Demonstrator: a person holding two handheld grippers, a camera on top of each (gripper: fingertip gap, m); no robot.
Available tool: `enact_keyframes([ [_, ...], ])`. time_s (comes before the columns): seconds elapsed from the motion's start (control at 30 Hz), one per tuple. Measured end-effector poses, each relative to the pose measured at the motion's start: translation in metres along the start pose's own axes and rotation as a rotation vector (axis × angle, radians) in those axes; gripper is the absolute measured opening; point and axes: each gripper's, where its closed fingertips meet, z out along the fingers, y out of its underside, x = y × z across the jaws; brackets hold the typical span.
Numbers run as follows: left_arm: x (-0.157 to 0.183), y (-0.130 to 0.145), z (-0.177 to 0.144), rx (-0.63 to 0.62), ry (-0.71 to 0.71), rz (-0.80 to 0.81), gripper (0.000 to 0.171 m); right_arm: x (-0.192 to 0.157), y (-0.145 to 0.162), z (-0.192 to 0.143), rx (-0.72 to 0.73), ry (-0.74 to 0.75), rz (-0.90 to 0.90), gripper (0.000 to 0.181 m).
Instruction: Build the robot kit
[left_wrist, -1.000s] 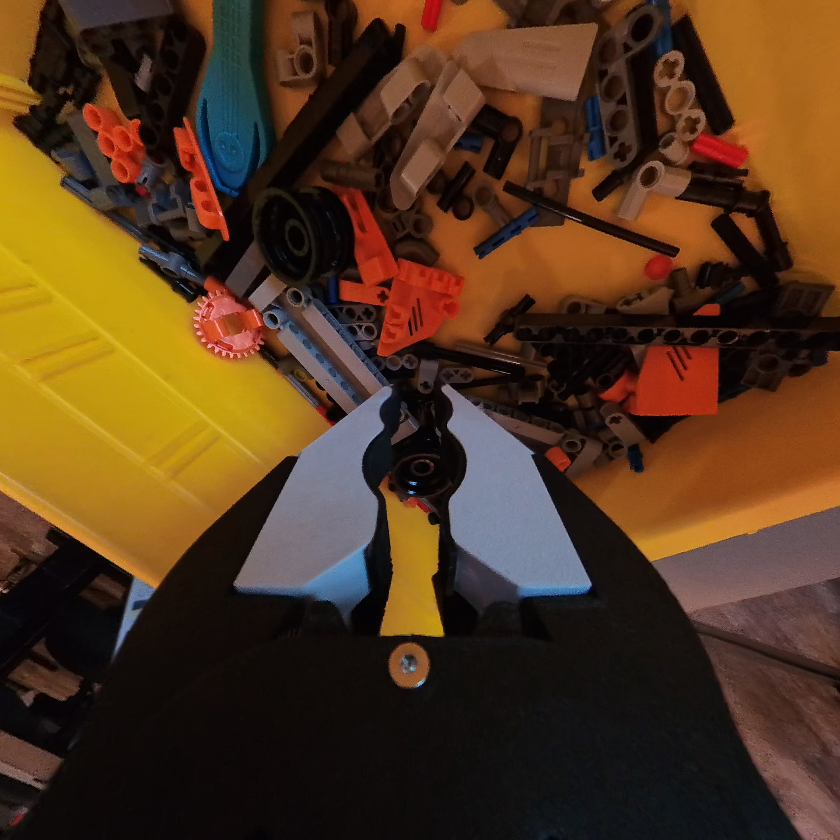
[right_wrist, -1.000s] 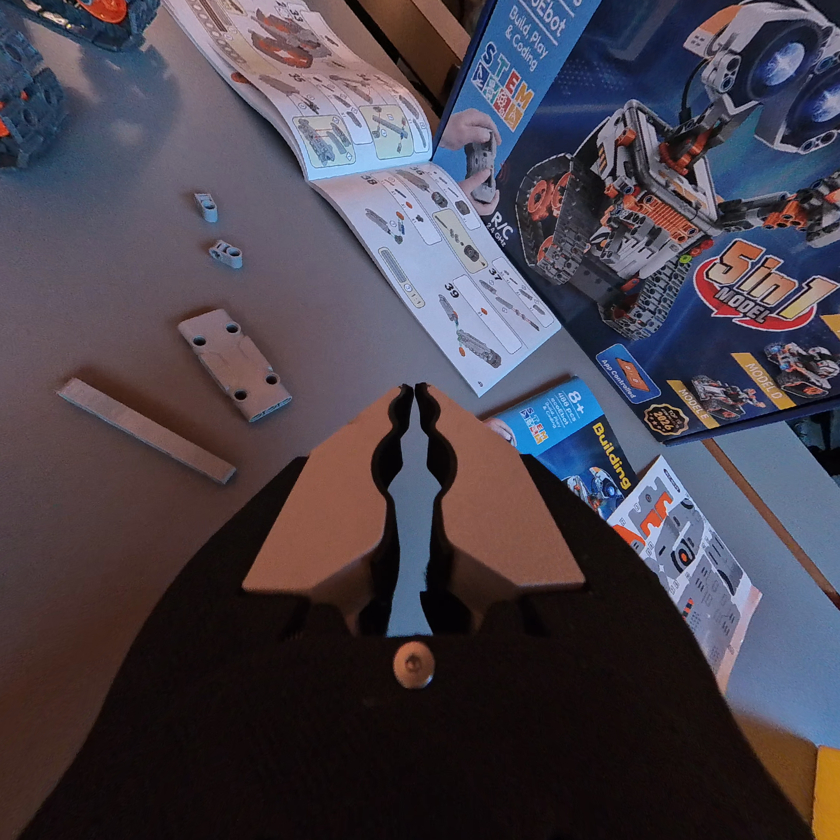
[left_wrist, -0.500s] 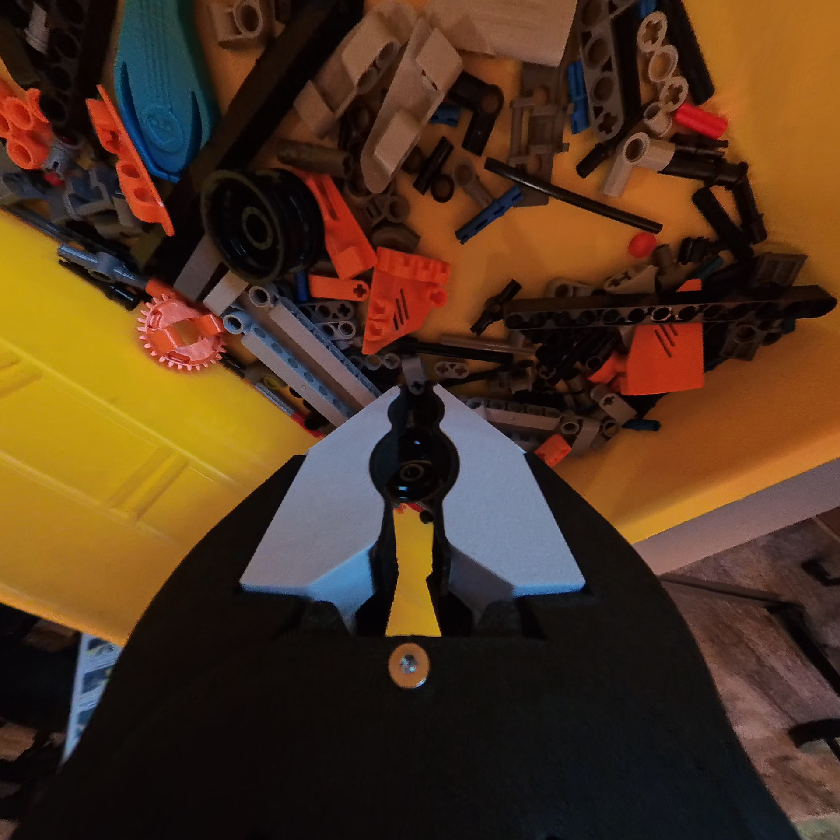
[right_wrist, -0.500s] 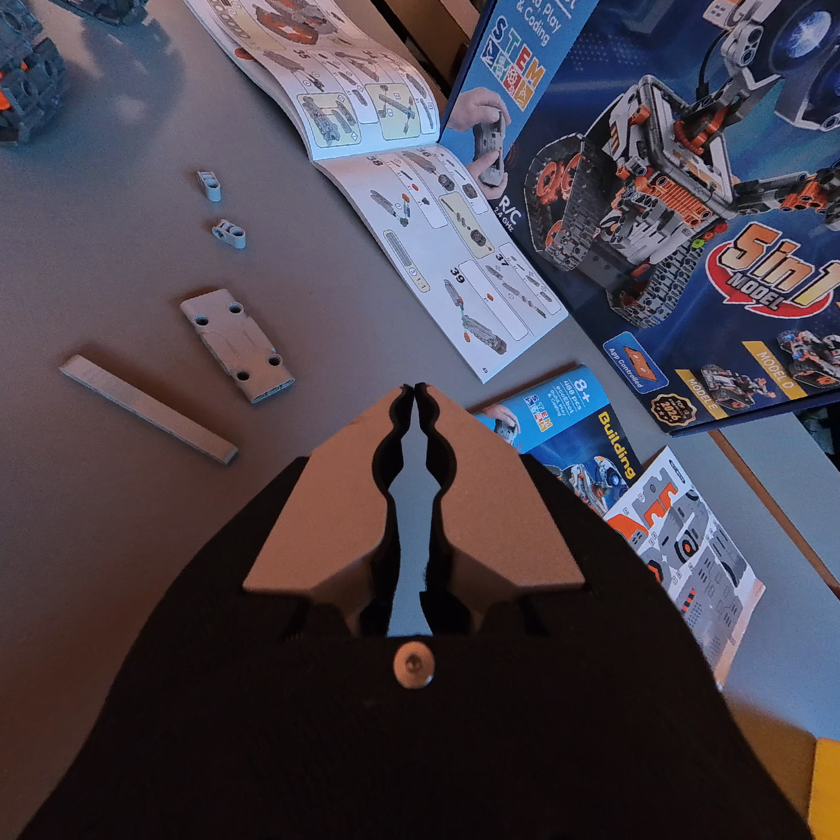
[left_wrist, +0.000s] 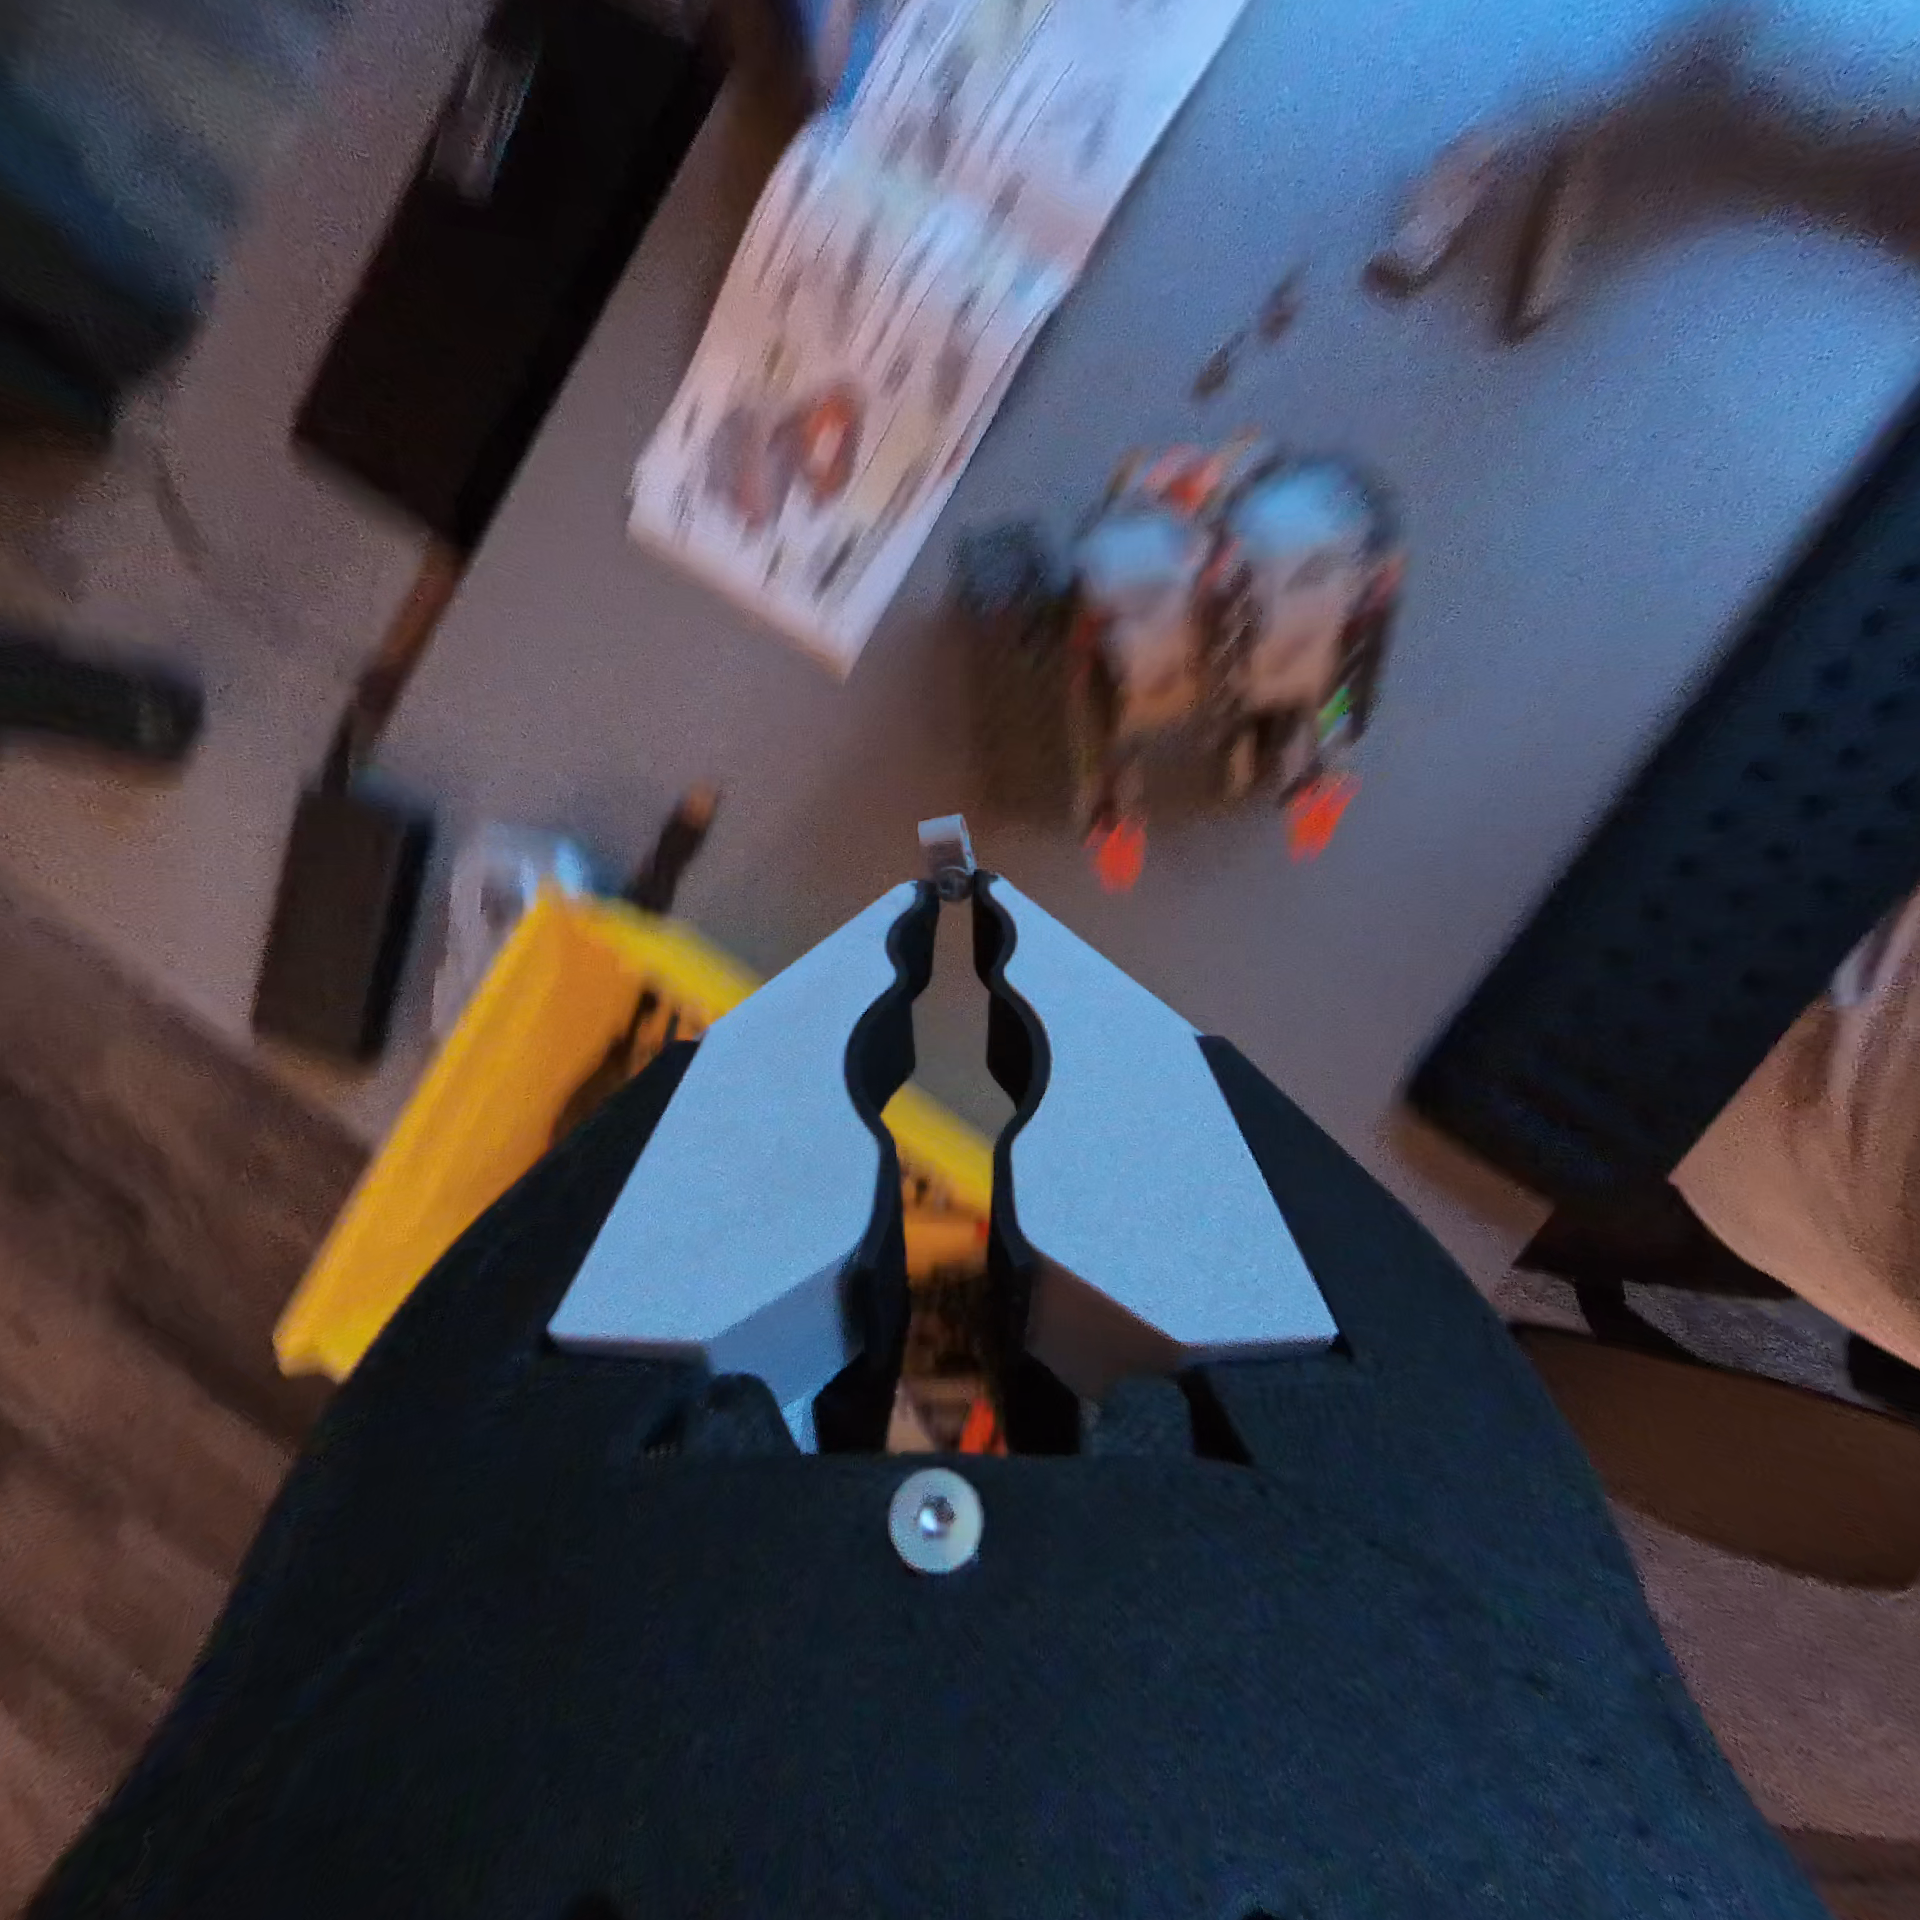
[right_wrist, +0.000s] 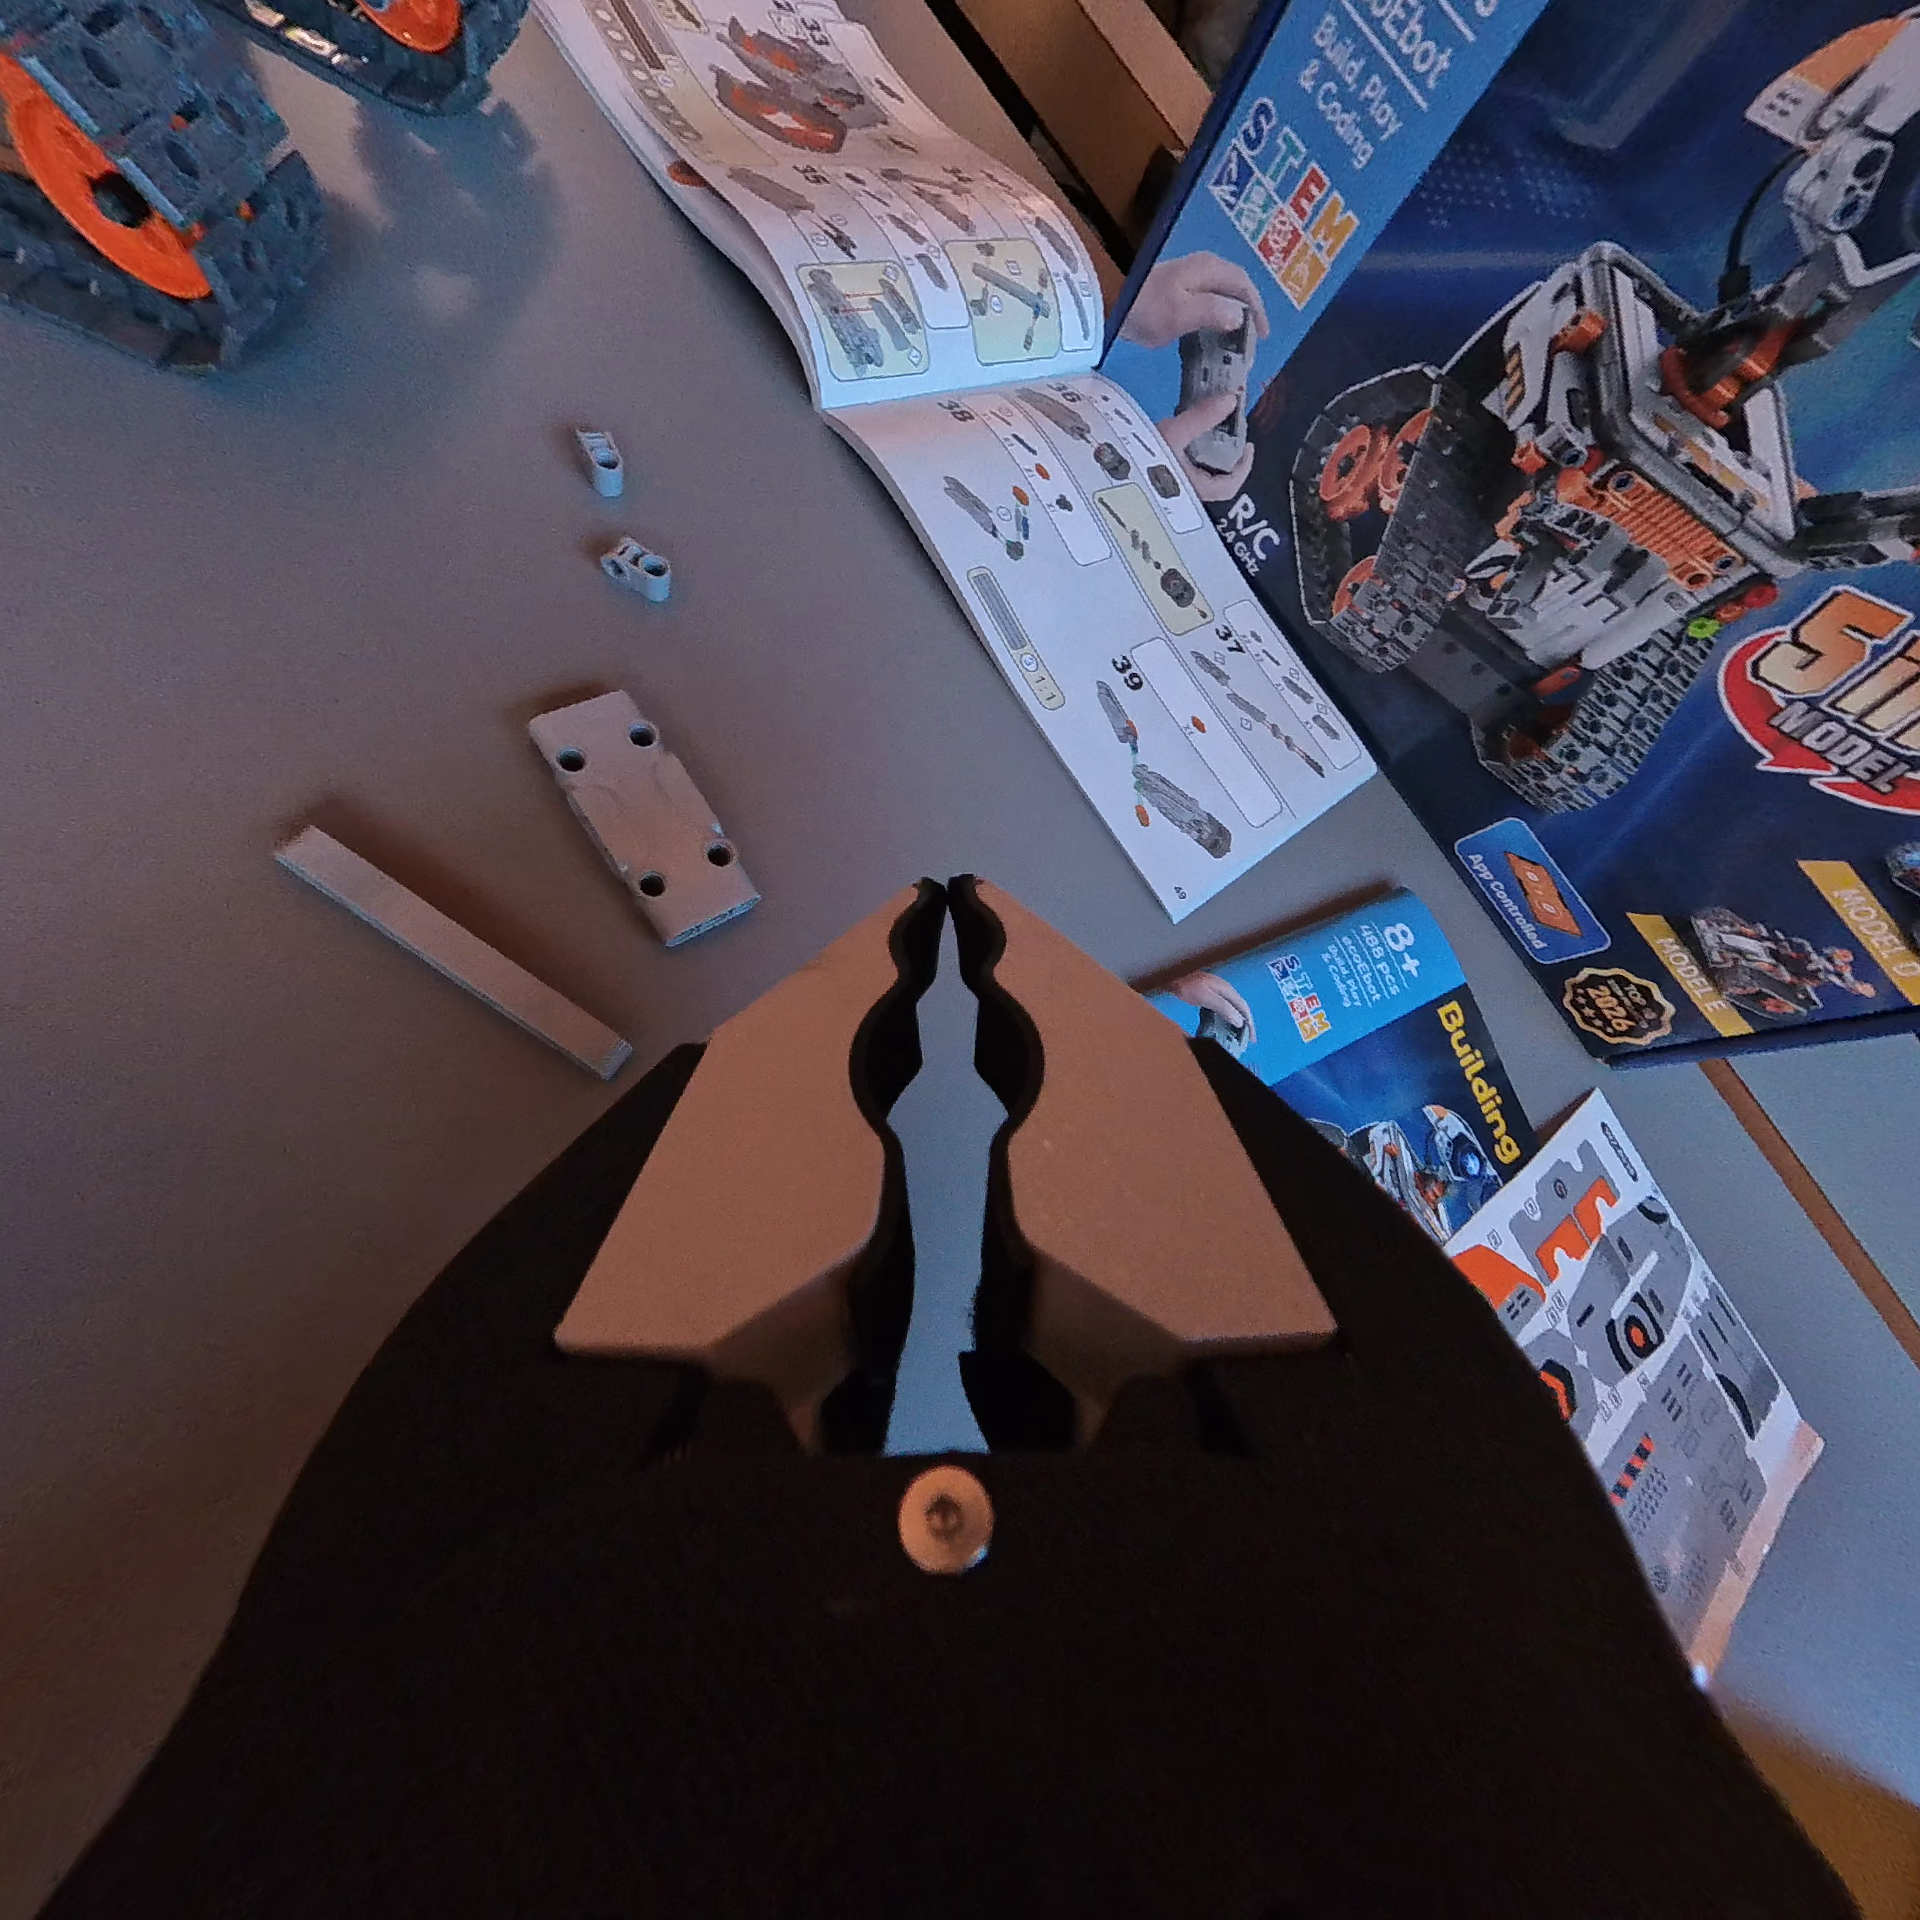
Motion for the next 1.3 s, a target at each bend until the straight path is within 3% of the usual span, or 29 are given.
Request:
enact_keyframes([
  [0.1,0.060,-0.089,0.042,-0.039,0.079,0.203,0.005,0.002,-0.002,-0.003,0.007,0.010,-0.004,0.003],
  [0.2,0.090,-0.128,0.128,-0.228,0.093,0.387,0.005,0.003,-0.007,-0.011,0.052,0.000,0.024,0.003],
  [0.3,0.097,-0.129,0.210,-0.430,0.109,0.458,0.005,0.003,-0.011,-0.018,0.082,0.003,0.009,0.003],
  [0.43,0.098,-0.120,0.268,-0.529,0.149,0.487,0.005,0.002,-0.015,-0.023,0.108,-0.014,0.008,0.003],
  [0.57,0.091,-0.109,0.289,-0.580,0.165,0.485,0.005,-0.005,-0.018,-0.023,0.118,-0.051,-0.012,0.003],
  [0.77,0.090,-0.101,0.294,-0.598,0.213,0.496,0.011,-0.008,-0.015,-0.022,0.107,-0.076,-0.003,0.003],
  [0.8,0.089,-0.102,0.293,-0.603,0.214,0.487,0.023,-0.010,-0.015,-0.021,0.106,-0.084,-0.006,0.004],
  [0.87,0.082,-0.114,0.284,-0.536,0.174,0.473,0.026,-0.022,-0.027,-0.022,0.158,-0.134,0.002,0.010],
  [0.93,0.078,-0.131,0.257,-0.417,0.165,0.421,0.026,-0.059,-0.077,-0.029,0.373,-0.323,0.033,0.025],
  [1.0,0.067,-0.147,0.213,-0.262,0.123,0.347,0.026,-0.096,-0.127,-0.032,0.486,-0.526,-0.047,0.049],
  [1.1,0.051,-0.147,0.125,-0.001,0.039,0.177,0.023,-0.118,-0.182,-0.002,0.460,-0.699,-0.255,0.091],
  [1.2,0.042,-0.097,0.035,0.151,-0.068,-0.021,0.023,-0.119,-0.219,0.041,0.443,-0.870,-0.265,0.102],
  [1.3,0.049,-0.019,-0.035,0.201,-0.196,-0.185,0.020,-0.141,-0.219,0.070,0.348,-1.112,-0.270,0.107],
])
